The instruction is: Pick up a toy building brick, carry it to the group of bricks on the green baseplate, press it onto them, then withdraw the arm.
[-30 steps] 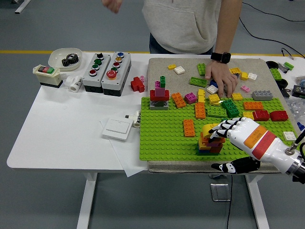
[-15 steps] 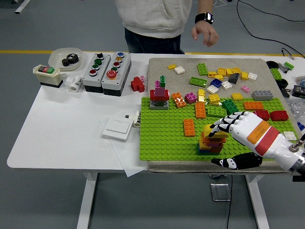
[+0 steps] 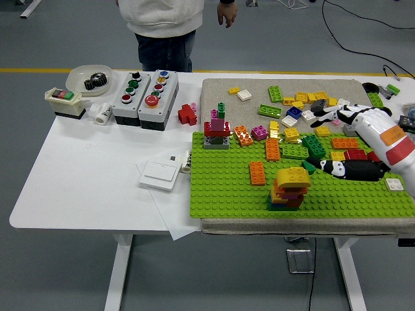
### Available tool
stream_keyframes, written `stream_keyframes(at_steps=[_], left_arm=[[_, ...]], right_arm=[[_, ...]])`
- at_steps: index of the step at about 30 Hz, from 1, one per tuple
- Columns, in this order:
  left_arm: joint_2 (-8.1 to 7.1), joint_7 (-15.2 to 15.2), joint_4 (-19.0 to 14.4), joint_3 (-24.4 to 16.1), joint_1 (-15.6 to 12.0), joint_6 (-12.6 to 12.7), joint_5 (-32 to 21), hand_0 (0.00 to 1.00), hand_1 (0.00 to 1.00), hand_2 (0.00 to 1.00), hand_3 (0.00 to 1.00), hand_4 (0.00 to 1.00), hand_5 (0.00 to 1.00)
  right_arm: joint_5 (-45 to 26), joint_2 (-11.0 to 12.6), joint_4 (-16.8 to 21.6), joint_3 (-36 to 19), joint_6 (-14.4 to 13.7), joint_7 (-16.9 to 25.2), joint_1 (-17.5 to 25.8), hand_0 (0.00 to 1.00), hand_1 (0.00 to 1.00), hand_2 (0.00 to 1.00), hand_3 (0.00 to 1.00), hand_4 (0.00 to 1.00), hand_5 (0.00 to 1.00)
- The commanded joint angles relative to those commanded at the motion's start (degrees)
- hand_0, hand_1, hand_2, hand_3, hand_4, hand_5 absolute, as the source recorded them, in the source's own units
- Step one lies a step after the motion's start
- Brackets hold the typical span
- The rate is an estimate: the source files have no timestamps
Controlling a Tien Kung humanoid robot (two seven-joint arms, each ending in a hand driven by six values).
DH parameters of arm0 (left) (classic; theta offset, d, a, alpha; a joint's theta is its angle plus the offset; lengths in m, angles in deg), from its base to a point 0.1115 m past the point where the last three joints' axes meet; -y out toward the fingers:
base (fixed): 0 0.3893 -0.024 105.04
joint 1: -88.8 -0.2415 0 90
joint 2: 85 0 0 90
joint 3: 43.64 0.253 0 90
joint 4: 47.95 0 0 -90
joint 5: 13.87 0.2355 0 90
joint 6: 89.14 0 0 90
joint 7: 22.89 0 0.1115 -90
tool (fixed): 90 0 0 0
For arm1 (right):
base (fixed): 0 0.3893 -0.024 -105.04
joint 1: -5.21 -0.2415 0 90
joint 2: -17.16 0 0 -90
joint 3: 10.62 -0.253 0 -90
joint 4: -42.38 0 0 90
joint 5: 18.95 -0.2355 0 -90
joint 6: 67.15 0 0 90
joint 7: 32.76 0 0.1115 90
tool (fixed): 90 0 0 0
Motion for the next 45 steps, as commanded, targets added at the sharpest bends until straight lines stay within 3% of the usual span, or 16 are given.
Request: stream_keyframes(at_steps=[5, 6, 15, 17, 18, 23, 25, 31, 45], left_arm=[[-0.04, 0.1, 0.1, 0.1, 0.0, 0.0, -0.2, 0.756, 0.768, 0.731, 0.587, 0.649, 0.661], [-0.06, 0.1, 0.1, 0.2, 0.0, 0.0, -0.3, 0.756, 0.767, 0.732, 0.587, 0.648, 0.662], [-0.05, 0.2, 0.3, 0.2, -0.2, 0.1, -0.6, 0.758, 0.766, 0.734, 0.587, 0.648, 0.662], [-0.02, 0.2, 0.4, 0.2, -0.3, 0.2, -0.6, 0.758, 0.766, 0.734, 0.587, 0.648, 0.662], [-0.02, 0.2, 0.4, 0.2, -0.3, 0.2, -0.6, 0.757, 0.766, 0.733, 0.586, 0.649, 0.663], [-0.07, 0.3, 0.5, 0.2, -0.5, 0.3, -0.7, 0.757, 0.766, 0.733, 0.586, 0.649, 0.663], [-0.09, 0.3, 0.6, 0.2, -0.5, 0.3, -0.7, 0.759, 0.766, 0.735, 0.586, 0.649, 0.663], [-0.11, 0.3, 0.7, 0.1, -0.8, 0.4, -0.7, 0.762, 0.766, 0.734, 0.587, 0.649, 0.664], [-0.05, 0.3, 0.6, 0.2, -0.8, 0.3, -0.7, 0.763, 0.772, 0.733, 0.586, 0.648, 0.664]], right_arm=[[-11.9, 0.0, -1.1, -0.9, 0.4, -2.0, -2.0, 0.813, 0.765, 0.81, 0.799, 0.922, 0.593], [-14.5, -0.1, -1.5, -1.3, 0.4, -2.4, -2.5, 0.84, 0.795, 0.838, 0.854, 0.934, 0.608], [-36.1, -0.9, -5.0, -3.8, 1.9, -3.5, -4.2, 0.847, 0.806, 0.846, 0.861, 0.955, 0.642], [-41.0, -1.4, -6.6, -4.7, 2.8, -3.8, -4.7, 0.847, 0.806, 0.846, 0.861, 0.955, 0.642], [-43.2, -1.5, -6.9, -4.8, 2.9, -3.9, -4.8, 0.852, 0.808, 0.844, 0.849, 0.991, 0.731], [-54.7, -1.9, -11.6, -6.3, 4.8, -5.9, -5.6, 0.852, 0.808, 0.844, 0.849, 0.991, 0.731], [-58.3, -2.0, -13.9, -6.7, 5.3, -6.5, -5.7, 0.851, 0.806, 0.839, 0.838, 0.998, 0.781], [-60.2, -2.2, -18.0, -7.1, 6.9, -7.6, -5.8, 0.848, 0.804, 0.832, 0.835, 0.998, 0.811], [-60.1, -2.5, -20.9, -6.7, 9.3, -8.9, -6.0, 0.839, 0.799, 0.827, 0.827, 0.998, 0.789]])
